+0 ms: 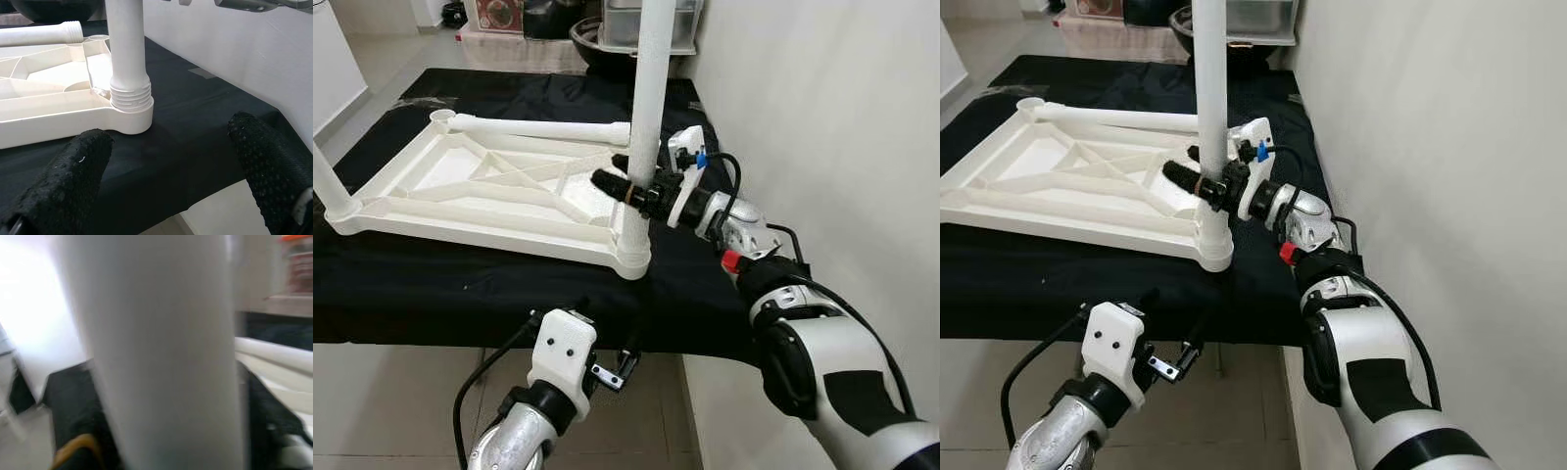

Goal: Building children table

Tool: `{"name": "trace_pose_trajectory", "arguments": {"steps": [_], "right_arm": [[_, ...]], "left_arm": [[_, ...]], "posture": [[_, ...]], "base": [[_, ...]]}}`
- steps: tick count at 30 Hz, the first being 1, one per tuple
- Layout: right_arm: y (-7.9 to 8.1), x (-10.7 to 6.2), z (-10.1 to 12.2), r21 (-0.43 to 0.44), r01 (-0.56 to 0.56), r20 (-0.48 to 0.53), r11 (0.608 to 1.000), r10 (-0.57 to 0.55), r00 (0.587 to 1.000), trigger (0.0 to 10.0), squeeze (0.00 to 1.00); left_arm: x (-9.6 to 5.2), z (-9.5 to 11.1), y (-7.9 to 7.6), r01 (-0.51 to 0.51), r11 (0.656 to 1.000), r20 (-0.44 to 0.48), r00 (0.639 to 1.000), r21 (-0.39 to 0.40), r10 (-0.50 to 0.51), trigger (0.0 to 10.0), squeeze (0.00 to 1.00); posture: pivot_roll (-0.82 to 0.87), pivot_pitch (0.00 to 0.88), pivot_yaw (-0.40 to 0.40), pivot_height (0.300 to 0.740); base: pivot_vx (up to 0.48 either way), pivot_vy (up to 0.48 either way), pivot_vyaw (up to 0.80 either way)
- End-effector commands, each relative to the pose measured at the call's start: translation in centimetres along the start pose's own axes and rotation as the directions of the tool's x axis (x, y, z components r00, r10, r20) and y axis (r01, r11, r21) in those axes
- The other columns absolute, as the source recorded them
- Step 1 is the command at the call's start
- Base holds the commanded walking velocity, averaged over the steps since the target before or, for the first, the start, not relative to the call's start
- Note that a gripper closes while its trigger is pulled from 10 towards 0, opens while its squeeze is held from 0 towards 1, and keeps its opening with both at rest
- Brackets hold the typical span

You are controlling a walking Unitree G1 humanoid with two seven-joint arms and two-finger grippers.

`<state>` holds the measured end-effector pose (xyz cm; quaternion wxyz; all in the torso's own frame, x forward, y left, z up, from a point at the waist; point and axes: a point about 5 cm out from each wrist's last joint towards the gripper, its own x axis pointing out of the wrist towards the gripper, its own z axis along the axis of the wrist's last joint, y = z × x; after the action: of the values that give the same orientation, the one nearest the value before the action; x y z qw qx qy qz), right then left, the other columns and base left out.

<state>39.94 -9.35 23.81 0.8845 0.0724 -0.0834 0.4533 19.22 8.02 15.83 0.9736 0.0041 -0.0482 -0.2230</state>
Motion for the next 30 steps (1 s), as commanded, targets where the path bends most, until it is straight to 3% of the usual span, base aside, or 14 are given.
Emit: {"name": "trace_pose_trajectory", "arguments": {"steps": [1, 5, 8, 9, 11, 12, 14, 15, 16, 19, 21, 28, 29, 30], "right_arm": [[0.1, 0.7, 0.5, 0.008, 0.045, 0.033, 0.999, -0.045, 0.998, 0.0, 0.0], [-0.2, 0.6, -0.5, 0.003, 0.169, 0.002, 0.986, -0.169, 0.986, 0.0, 0.0], [-0.7, 0.2, -2.0, -0.004, 0.368, -0.036, 0.93, -0.368, 0.929, 0.0, 0.0], [-1.2, -0.6, -3.3, -0.055, 0.56, -0.067, 0.827, -0.563, 0.824, 0.0, 0.0], [-1.6, -1.4, -4.4, -0.09, 0.691, -0.086, 0.717, -0.697, 0.712, 0.0, 0.0], [-1.6, -1.4, -4.4, -0.09, 0.691, -0.086, 0.717, -0.697, 0.712, 0.0, 0.0], [-1.7, -2.1, -5.1, -0.085, 0.778, -0.1, 0.622, -0.782, 0.615, 0.0, 0.0], [-1.7, -2.1, -5.1, -0.085, 0.778, -0.1, 0.622, -0.782, 0.615, 0.0, 0.0], [-1.7, -2.5, -5.3, -0.083, 0.841, -0.095, 0.535, -0.844, 0.527, 0.0, 0.0], [-1.7, -2.8, -5.4, -0.082, 0.876, -0.091, 0.475, -0.879, 0.468, 0.0, 0.0], [-1.1, -2.7, -5.1, -0.073, 0.922, -0.054, 0.379, -0.925, 0.376, 0.0, 0.0], [0.9, -1.0, -4.5, -0.055, 0.949, -0.022, 0.311, -0.95, 0.31, 0.0, 0.0], [1.3, -0.6, -4.4, -0.039, 0.943, -0.009, 0.331, -0.944, 0.331, 3.5, 0.0], [1.3, -0.6, -4.4, -0.039, 0.943, -0.009, 0.331, -0.944, 0.331, 3.5, 0.0]], "left_arm": [[-0.1, 0.2, -0.2, 0.0, 1.0, 0.011, 1.0, -0.004, 0.0, 10.0, 0.0], [-0.2, -0.1, -0.1, -0.019, 1.0, 0.001, 1.0, 0.0, 0.019, 10.0, 0.0], [-0.3, -0.3, 0.1, -0.045, 0.999, -0.007, 0.999, 0.004, 0.045, 10.0, 0.0], [-0.3, -0.4, 0.3, -0.06, 0.998, -0.011, 0.998, 0.005, 0.06, 10.0, 0.0], [-0.2, -0.4, 0.4, -0.064, 0.998, -0.012, 0.998, 0.005, 0.064, 10.0, 0.0], [-0.2, -0.4, 0.4, -0.064, 0.998, -0.012, 0.998, 0.005, 0.064, 10.0, 0.0], [-0.2, -0.4, 0.4, -0.064, 0.998, -0.011, 0.998, 0.006, 0.064, 10.0, 0.0], [-0.2, -0.4, 0.4, -0.064, 0.998, -0.011, 0.998, 0.006, 0.064, 10.0, 0.0], [-0.2, -0.4, 0.4, -0.064, 0.998, -0.011, 0.998, 0.008, 0.064, 10.0, 0.0], [-0.2, -0.4, 0.4, -0.064, 0.998, -0.011, 0.998, 0.009, 0.064, 10.0, 0.0], [-0.1, -0.3, 0.5, -0.064, 0.998, -0.009, 0.998, 0.01, 0.064, 10.0, 0.0], [-0.1, -0.3, 0.5, -0.067, 0.998, -0.007, 0.998, 0.009, 0.067, 10.0, 0.0], [-0.1, -0.3, 0.5, -0.067, 0.998, -0.007, 0.998, 0.008, 0.067, 10.0, 0.0], [-0.1, -0.3, 0.5, -0.067, 0.998, -0.007, 0.998, 0.008, 0.067, 10.0, 0.0]], "posture": [[0.12, 0.081, -0.089, 0.74], [0.12, 0.083, -0.091, 0.74], [0.12, 0.084, -0.091, 0.74], [0.11, 0.086, -0.085, 0.74], [0.11, 0.086, -0.085, 0.74], [0.11, 0.086, -0.085, 0.74], [0.11, 0.09, -0.088, 0.74], [0.11, 0.09, -0.088, 0.74], [0.11, 0.09, -0.085, 0.74], [0.11, 0.09, -0.085, 0.74], [0.11, 0.095, -0.089, 0.74], [0.1, 0.101, -0.091, 0.74], [0.1, 0.102, -0.087, 0.74], [0.1, 0.102, -0.087, 0.74]], "base": [[0.0, 0.0, 0.0], [0.0, 0.0, 0.0], [0.0, 0.0, 0.0], [0.0, 0.0, 0.0], [0.0, 0.0, 0.0], [0.0, 0.0, 0.0], [0.0, 0.0, 0.0], [0.0, 0.0, 0.0], [0.0, 0.0, 0.0], [0.0, 0.0, 0.0], [0.0, 0.0, 0.0], [0.0, 0.0, 0.0], [0.0, 0.0, 0.0], [0.0, 0.0, 0.0]]}}
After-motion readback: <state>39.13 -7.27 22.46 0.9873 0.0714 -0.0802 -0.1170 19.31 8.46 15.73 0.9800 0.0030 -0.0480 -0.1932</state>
